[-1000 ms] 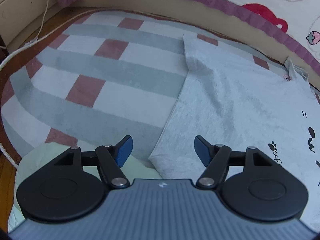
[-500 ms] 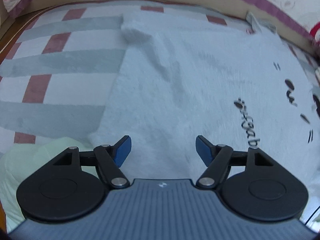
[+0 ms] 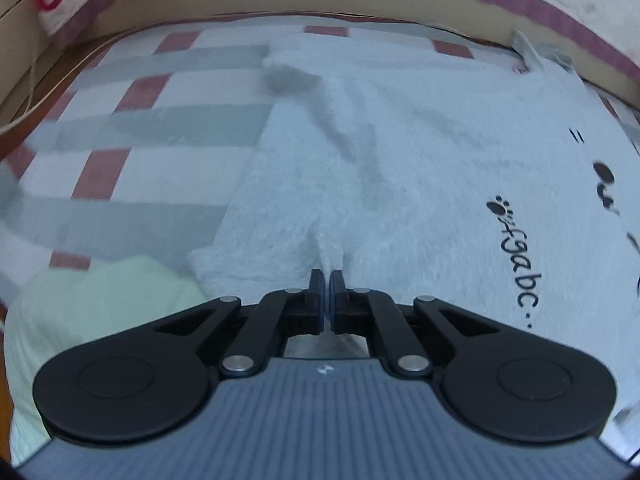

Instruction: Fold clothes

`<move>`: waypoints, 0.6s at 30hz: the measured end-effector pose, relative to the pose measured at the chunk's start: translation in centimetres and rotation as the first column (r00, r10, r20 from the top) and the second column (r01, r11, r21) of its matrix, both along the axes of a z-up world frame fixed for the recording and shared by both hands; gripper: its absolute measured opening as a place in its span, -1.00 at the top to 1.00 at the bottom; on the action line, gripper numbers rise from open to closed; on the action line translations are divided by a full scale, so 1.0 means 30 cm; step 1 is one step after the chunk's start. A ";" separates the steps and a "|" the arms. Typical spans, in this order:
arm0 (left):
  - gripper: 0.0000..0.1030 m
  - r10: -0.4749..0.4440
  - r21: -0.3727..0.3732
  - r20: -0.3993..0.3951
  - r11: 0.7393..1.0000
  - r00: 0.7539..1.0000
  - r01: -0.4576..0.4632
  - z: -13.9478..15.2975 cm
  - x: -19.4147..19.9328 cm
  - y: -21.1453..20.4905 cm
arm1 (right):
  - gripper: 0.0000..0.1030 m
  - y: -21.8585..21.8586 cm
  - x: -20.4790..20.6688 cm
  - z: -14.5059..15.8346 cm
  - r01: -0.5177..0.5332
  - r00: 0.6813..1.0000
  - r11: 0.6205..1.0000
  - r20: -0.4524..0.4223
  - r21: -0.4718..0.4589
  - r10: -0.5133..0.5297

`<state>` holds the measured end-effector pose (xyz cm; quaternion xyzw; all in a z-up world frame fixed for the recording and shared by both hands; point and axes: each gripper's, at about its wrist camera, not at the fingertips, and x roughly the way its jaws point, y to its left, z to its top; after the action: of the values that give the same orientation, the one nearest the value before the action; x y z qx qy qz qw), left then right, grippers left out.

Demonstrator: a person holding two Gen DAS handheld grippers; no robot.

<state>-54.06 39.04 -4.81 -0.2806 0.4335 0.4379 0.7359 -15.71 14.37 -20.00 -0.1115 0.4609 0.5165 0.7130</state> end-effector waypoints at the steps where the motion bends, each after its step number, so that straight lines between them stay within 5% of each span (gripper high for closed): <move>1: 0.89 0.027 0.004 -0.022 1.000 0.999 -0.027 0.003 -0.007 0.002 | 0.15 0.009 -0.011 0.000 -0.015 1.000 1.000 0.026 -0.014 0.015; 4: 0.64 0.071 -0.035 -0.032 0.997 0.997 -0.072 -0.010 -0.034 0.022 | 0.15 0.052 -0.031 0.021 -0.026 0.996 0.999 0.084 -0.041 0.029; 8: -0.15 0.092 -0.108 0.023 0.990 0.995 -0.089 -0.011 -0.053 0.036 | 0.15 0.119 -0.025 0.072 0.025 0.999 0.999 0.035 0.030 -0.026; 10: -0.15 0.122 -0.133 0.034 0.984 0.992 -0.116 -0.007 -0.059 0.044 | 0.15 0.151 -0.035 0.097 0.037 0.999 0.998 0.010 0.055 -0.037; 12: -0.06 0.146 -0.137 0.035 0.981 0.989 -0.140 -0.013 -0.065 0.050 | 0.15 0.178 -0.059 0.122 0.023 0.999 0.998 0.030 0.062 -0.025; 14: 0.81 0.166 -0.139 0.030 0.977 0.986 -0.160 -0.023 -0.075 0.053 | 0.15 0.192 -0.084 0.137 0.000 0.999 0.998 0.046 0.055 -0.002; 15: 0.97 0.169 -0.132 0.026 0.978 0.985 -0.165 -0.024 -0.078 0.048 | 0.15 0.199 -0.096 0.145 -0.012 0.999 0.999 0.054 0.052 0.009; 18: 0.98 0.161 -0.071 0.060 0.985 0.985 -0.157 0.006 -0.090 0.022 | 0.15 0.191 -0.096 0.158 -0.020 0.998 0.999 0.064 0.040 0.017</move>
<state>-56.78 39.69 -4.64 -0.3528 0.3996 0.4712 0.7027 -18.57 20.09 -15.26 -0.1176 0.4265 0.5285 0.7245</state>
